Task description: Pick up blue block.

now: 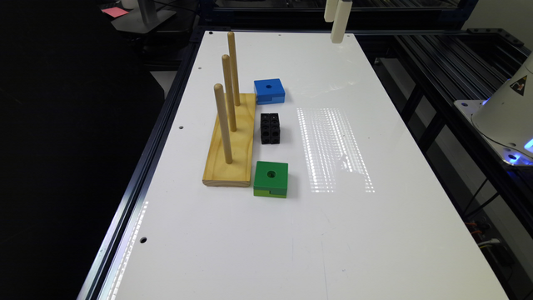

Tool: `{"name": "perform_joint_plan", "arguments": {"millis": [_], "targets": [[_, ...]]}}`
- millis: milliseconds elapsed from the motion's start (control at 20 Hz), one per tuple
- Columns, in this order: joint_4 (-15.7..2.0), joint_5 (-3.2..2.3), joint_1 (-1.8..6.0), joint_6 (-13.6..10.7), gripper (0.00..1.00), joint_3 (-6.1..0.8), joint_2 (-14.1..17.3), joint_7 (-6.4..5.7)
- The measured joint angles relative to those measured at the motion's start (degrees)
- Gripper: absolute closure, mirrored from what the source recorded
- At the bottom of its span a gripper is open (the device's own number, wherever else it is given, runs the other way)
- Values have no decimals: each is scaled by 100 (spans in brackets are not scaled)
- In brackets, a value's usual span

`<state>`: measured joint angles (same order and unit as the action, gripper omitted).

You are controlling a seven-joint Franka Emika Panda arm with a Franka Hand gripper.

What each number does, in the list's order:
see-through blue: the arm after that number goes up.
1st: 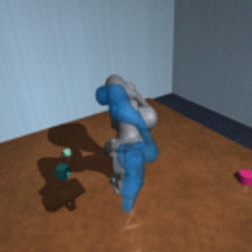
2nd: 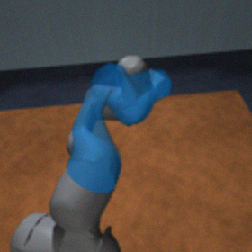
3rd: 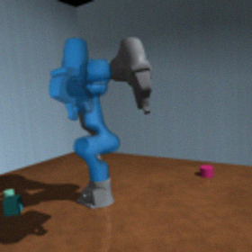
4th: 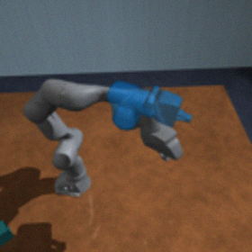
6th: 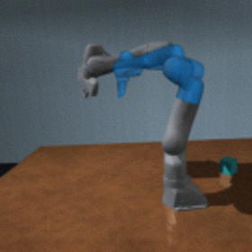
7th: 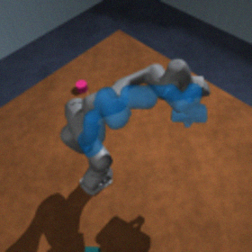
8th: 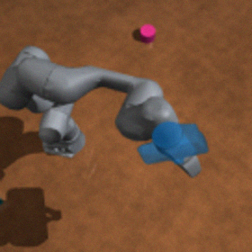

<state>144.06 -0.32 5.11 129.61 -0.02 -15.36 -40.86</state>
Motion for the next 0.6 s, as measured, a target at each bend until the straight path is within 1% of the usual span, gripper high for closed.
{"name": "perform_joint_plan", "arguments": {"millis": [150, 200, 450, 600], "targets": [[6, -2, 3, 1, 0, 0, 0, 1], [4, -4, 19, 3, 0, 0, 0, 9], [-53, -7, 204, 60, 0, 2, 20, 177], [-144, -7, 280, 109, 0, 2, 100, 251]]}}
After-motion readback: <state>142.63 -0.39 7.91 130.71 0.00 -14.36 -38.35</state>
